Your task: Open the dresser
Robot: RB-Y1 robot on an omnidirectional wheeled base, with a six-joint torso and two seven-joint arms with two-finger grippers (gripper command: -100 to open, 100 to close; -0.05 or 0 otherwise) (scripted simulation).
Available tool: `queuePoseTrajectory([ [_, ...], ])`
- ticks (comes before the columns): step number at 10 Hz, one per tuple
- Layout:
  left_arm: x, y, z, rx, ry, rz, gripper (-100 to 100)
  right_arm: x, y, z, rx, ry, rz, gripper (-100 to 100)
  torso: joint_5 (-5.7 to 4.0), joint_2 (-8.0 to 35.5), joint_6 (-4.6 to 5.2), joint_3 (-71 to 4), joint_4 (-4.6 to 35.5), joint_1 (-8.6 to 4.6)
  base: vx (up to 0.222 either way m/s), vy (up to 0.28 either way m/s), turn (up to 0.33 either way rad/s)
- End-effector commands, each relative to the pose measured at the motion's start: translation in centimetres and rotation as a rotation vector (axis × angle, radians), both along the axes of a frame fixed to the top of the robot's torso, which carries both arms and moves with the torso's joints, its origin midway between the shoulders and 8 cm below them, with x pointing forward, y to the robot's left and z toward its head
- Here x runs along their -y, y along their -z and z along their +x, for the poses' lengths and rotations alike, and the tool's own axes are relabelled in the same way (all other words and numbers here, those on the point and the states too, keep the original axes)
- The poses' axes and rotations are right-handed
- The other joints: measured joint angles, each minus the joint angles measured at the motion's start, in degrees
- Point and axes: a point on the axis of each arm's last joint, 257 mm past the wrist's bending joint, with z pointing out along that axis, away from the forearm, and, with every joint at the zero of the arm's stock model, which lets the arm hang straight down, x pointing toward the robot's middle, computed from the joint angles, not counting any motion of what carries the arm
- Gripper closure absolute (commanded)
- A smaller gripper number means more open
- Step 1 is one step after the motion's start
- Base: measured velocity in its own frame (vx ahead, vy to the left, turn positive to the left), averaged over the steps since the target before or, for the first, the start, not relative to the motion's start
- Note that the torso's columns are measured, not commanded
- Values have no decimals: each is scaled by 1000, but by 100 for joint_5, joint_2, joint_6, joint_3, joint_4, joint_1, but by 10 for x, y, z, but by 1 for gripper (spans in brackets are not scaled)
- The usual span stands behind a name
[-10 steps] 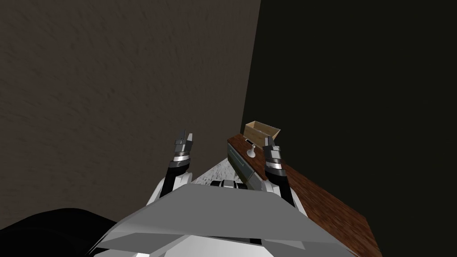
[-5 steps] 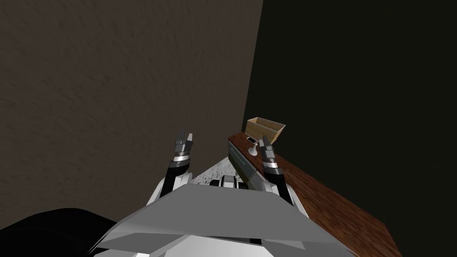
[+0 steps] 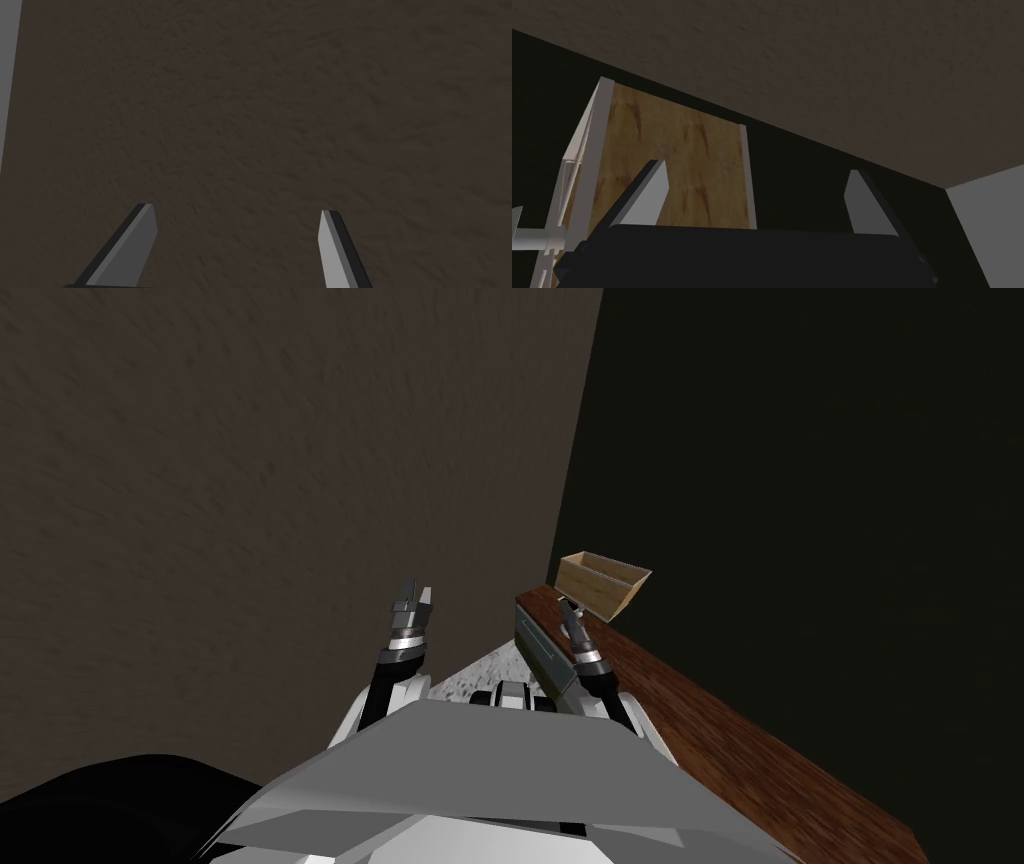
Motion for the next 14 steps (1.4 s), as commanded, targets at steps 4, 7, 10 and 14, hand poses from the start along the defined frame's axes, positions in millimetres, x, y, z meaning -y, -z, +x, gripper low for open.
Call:
queuePoseTrajectory([
  [4,0,0,0,0,0,0,0,-55,73,4,-116,-83,-276,-100,0,2,1,1,0,0,0,2,99],
  [7,0,0,0,0,0,0,0,-76,110,0,-155,-122,-429,-100,0,1,0,0,0,-1,-1,3,87],
  [10,0,0,0,0,0,0,0,-86,130,-3,-167,-141,-525,-100,0,1,1,0,0,-1,0,1,63],
  [14,0,0,0,0,0,0,0,-102,194,-17,-209,-201,-777,-100,0,1,3,0,0,-1,0,2,103],
])
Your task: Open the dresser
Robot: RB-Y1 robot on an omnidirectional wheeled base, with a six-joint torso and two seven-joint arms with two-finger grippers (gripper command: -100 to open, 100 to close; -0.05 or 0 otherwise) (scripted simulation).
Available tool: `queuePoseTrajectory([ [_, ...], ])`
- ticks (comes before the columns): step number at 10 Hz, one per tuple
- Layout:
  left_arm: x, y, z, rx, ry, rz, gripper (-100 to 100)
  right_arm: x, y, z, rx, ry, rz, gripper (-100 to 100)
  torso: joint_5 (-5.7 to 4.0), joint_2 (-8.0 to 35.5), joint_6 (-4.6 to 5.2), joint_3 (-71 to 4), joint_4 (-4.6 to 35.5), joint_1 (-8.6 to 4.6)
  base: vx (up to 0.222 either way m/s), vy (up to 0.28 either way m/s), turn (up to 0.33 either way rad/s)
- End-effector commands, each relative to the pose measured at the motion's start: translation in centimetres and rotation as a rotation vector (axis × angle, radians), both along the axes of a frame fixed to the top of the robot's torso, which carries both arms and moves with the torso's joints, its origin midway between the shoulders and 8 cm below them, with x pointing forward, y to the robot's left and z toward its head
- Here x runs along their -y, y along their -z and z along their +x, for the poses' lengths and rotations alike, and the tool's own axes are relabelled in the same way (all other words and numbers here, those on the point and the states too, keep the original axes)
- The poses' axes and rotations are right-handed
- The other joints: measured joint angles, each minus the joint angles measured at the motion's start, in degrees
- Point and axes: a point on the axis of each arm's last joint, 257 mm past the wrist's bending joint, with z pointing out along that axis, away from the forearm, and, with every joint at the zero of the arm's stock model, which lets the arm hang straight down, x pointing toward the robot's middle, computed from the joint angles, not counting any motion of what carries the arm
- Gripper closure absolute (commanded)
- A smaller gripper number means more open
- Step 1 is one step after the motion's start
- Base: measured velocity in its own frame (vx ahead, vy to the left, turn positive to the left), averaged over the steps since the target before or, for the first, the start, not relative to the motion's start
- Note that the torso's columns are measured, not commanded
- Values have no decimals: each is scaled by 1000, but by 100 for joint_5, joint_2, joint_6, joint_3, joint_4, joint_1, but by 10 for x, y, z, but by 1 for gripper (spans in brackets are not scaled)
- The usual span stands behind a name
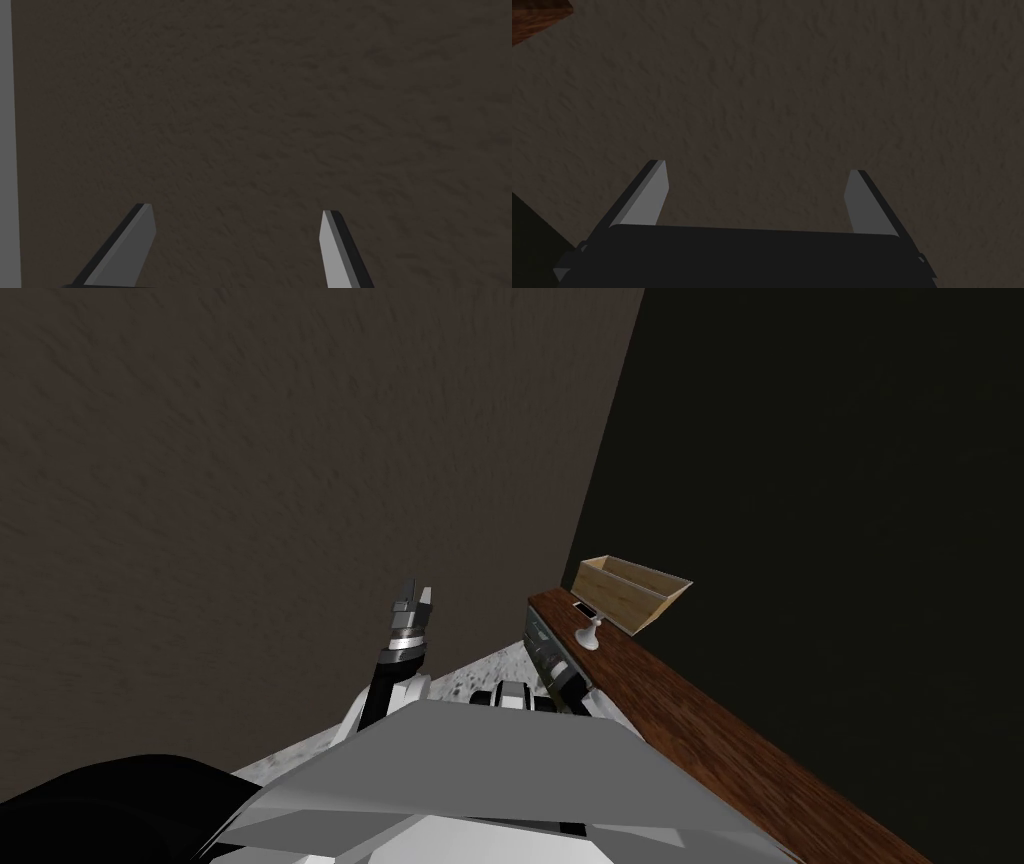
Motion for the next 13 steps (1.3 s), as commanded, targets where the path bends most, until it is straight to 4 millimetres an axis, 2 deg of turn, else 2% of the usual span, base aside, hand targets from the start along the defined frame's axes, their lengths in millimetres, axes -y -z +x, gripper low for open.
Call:
queuePoseTrajectory([
  [1,0,0,0,0,0,0,0,-6,27,-8,-11,-29,-110,-100,0,0,-3,1,0,1,0,1,49],
  [2,0,0,0,0,0,0,0,-7,49,-14,-22,-54,-197,-100,0,1,0,0,0,0,0,3,88],
  [3,0,0,0,0,0,0,0,-7,49,-14,-19,-55,-202,-100,0,0,-3,0,0,0,0,1,58],
  [5,0,0,0,0,0,0,0,-2,93,-27,-40,-103,-374,-100,0,-1,-3,0,0,1,0,3,139],
  [6,0,0,0,0,0,0,0,-2,95,-27,-30,-107,-394,-100,0,-1,-2,0,-1,1,0,1,40],
  [7,0,0,0,0,0,0,0,5,118,-34,-39,-132,-484,-100,0,0,1,0,0,0,0,3,97],
  [8,0,0,0,0,0,0,0,5,118,-34,-33,-134,-493,-100,0,-1,-3,0,0,0,1,1,49],
  [10,0,0,0,0,0,0,0,24,158,-47,-37,-184,-676,-100,0,0,-3,0,0,1,0,3,108],
  [11,0,0,0,0,0,0,0,26,161,-48,-31,-189,-695,-100,0,-1,-3,0,0,1,0,1,76],
  [12,0,0,0,0,0,0,0,37,177,-53,-26,-213,-779,-100,0,0,0,0,0,0,1,2,112],
  [13,0,0,0,0,0,0,0,40,181,-54,-27,-216,-797,-100,0,0,-2,1,0,0,0,1,40],
])
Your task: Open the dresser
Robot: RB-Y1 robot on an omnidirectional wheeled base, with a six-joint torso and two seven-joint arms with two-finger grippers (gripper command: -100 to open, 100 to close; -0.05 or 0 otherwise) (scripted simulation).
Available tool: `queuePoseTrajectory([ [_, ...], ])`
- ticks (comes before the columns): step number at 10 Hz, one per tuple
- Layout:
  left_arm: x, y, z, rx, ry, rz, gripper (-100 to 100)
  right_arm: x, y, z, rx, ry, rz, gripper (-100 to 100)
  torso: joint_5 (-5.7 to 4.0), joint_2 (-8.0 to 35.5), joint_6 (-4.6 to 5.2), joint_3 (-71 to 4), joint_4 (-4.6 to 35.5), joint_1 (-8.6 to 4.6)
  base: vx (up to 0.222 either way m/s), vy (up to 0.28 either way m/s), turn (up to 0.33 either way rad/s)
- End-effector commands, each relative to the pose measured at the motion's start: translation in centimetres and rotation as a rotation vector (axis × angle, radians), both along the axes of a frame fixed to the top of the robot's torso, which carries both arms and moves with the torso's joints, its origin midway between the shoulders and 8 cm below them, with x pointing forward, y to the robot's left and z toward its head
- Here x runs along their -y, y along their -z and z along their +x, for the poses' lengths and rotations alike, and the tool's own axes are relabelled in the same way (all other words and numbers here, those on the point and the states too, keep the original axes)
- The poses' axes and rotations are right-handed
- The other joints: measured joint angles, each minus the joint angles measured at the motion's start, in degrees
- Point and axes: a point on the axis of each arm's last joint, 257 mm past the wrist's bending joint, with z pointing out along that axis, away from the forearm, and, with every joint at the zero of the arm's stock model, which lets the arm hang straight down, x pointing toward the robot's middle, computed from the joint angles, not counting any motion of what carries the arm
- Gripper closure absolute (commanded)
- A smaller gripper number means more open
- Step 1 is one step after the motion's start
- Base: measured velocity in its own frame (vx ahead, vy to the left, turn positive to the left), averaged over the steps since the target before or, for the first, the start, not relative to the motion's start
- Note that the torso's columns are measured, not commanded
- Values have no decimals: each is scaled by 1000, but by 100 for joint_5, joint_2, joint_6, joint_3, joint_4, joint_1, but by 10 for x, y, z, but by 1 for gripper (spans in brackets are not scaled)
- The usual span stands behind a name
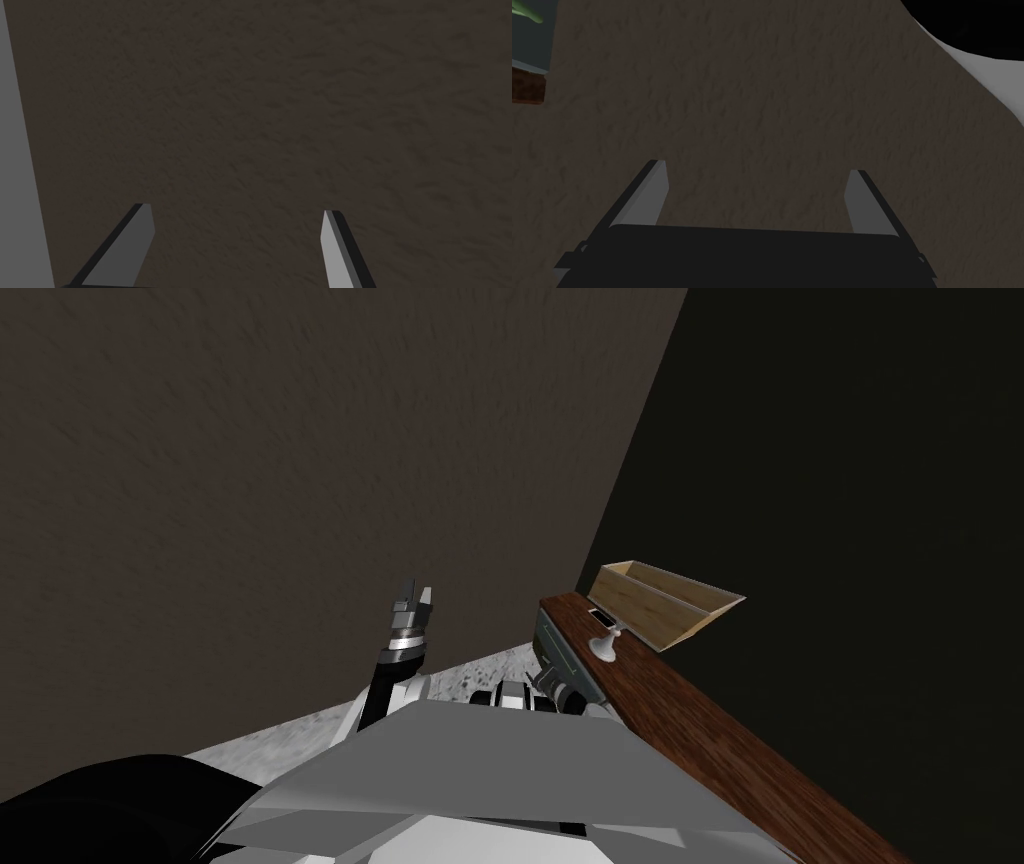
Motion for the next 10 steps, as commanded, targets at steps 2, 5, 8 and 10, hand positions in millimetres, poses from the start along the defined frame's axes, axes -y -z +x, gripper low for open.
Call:
queuePoseTrajectory([
  [2,0,0,0,0,0,0,0,45,48,-16,6,-78,-253,-100,0,-1,-1,0,0,0,0,3,117],
  [5,0,0,0,0,0,0,0,65,63,-20,25,-119,-363,-100,0,-1,-1,-1,0,0,0,1,60],
  [8,0,0,0,0,0,0,0,107,85,-28,42,-182,-545,-100,0,0,-1,0,0,1,0,2,71],
  [10,0,0,0,0,0,0,0,130,94,-31,59,-221,-641,-100,1,0,1,-1,0,-1,1,1,94],
])
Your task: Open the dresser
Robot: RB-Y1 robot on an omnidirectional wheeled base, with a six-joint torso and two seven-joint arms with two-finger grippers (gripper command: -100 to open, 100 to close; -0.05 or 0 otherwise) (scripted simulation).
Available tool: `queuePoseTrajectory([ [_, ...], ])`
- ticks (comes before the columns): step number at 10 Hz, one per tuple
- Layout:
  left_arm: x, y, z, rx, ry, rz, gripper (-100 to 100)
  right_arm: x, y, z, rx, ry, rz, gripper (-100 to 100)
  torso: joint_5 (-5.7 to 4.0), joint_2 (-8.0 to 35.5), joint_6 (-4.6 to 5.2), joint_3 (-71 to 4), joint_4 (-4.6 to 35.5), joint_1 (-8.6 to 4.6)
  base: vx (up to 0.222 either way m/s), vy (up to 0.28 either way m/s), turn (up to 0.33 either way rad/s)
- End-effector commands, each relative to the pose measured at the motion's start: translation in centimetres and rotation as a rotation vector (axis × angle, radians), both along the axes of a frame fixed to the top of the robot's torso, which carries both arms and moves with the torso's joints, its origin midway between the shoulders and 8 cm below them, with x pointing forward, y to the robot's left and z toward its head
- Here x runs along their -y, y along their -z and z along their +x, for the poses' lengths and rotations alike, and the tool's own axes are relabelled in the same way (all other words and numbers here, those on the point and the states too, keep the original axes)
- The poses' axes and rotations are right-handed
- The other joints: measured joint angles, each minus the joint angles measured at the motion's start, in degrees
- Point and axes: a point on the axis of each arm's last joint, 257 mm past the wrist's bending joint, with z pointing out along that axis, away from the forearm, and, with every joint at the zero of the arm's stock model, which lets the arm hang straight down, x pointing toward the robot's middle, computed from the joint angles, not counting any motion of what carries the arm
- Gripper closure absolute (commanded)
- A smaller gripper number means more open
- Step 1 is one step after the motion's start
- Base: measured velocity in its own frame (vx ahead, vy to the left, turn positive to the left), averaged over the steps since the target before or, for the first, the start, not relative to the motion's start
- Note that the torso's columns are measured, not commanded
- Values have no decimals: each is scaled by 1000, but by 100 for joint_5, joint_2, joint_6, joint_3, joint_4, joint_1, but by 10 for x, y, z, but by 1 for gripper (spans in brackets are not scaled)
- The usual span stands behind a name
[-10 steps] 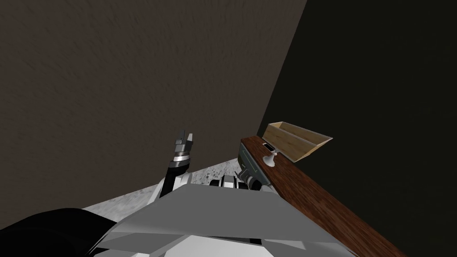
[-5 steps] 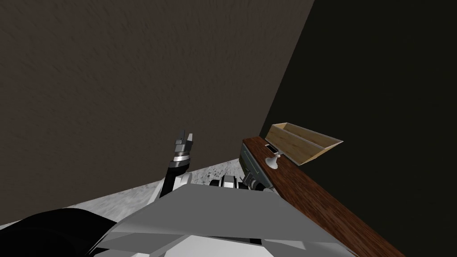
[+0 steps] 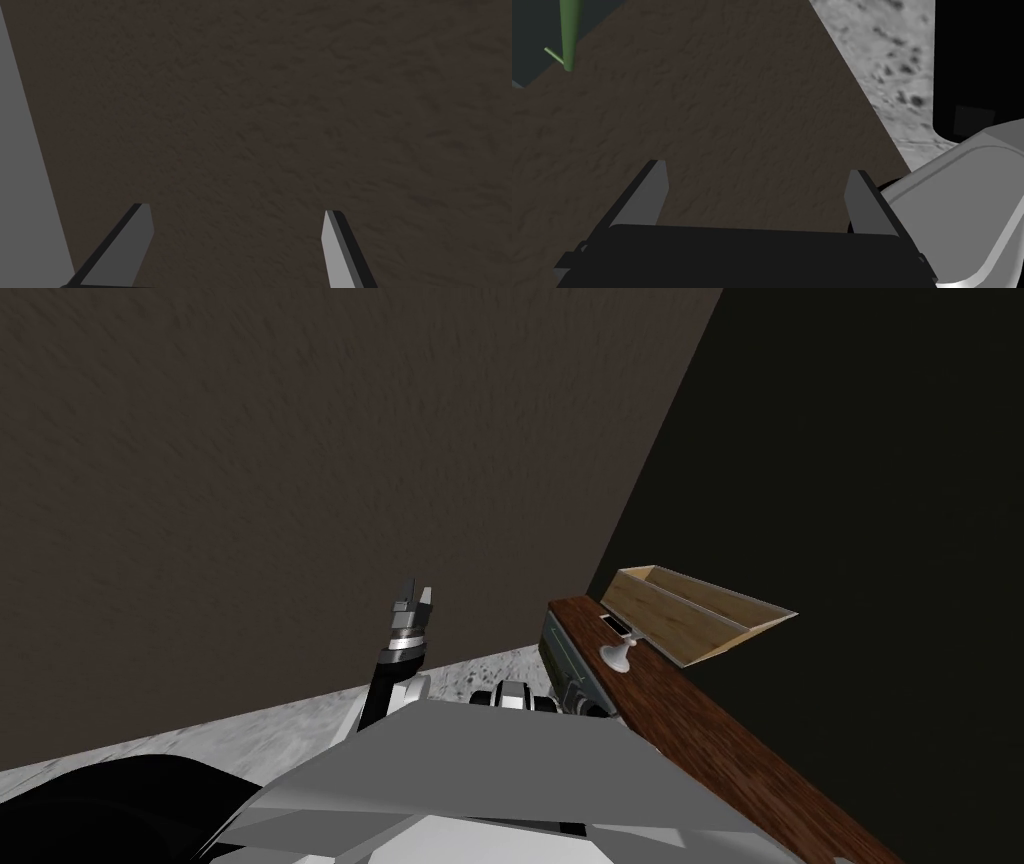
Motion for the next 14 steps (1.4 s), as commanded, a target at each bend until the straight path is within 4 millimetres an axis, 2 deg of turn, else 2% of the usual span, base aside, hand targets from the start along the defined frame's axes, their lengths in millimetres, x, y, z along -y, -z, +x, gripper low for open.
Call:
queuePoseTrajectory([
  [1,0,0,0,0,0,0,0,10,6,0,13,-29,-64,-100,-2,0,1,1,0,1,0,-1,-19],
  [3,0,0,0,0,0,0,0,52,17,-5,35,-97,-225,-100,0,0,-2,0,0,2,0,4,102],
  [4,0,0,0,0,0,0,0,52,17,-5,35,-97,-225,-100,0,-1,-1,0,0,1,1,0,37],
  [9,0,0,0,0,0,0,0,140,20,-9,84,-256,-544,-100,0,-1,-2,0,0,1,0,2,86],
  [10,0,0,0,0,0,0,0,140,20,-9,84,-256,-544,-100,-1,-1,-1,0,0,1,2,0,38],
  [11,0,0,0,0,0,0,0,151,19,-9,90,-280,-586,-100,-1,1,2,1,0,1,1,2,39],
  [13,0,0,0,0,0,0,0,149,19,-11,90,-284,-580,-100,2,-4,2,2,0,-8,-3,8,15],
  [14,0,0,0,0,0,0,0,174,21,-4,66,-197,-586,-100,-1,-5,2,-1,-1,-10,-128,-42,334],
])
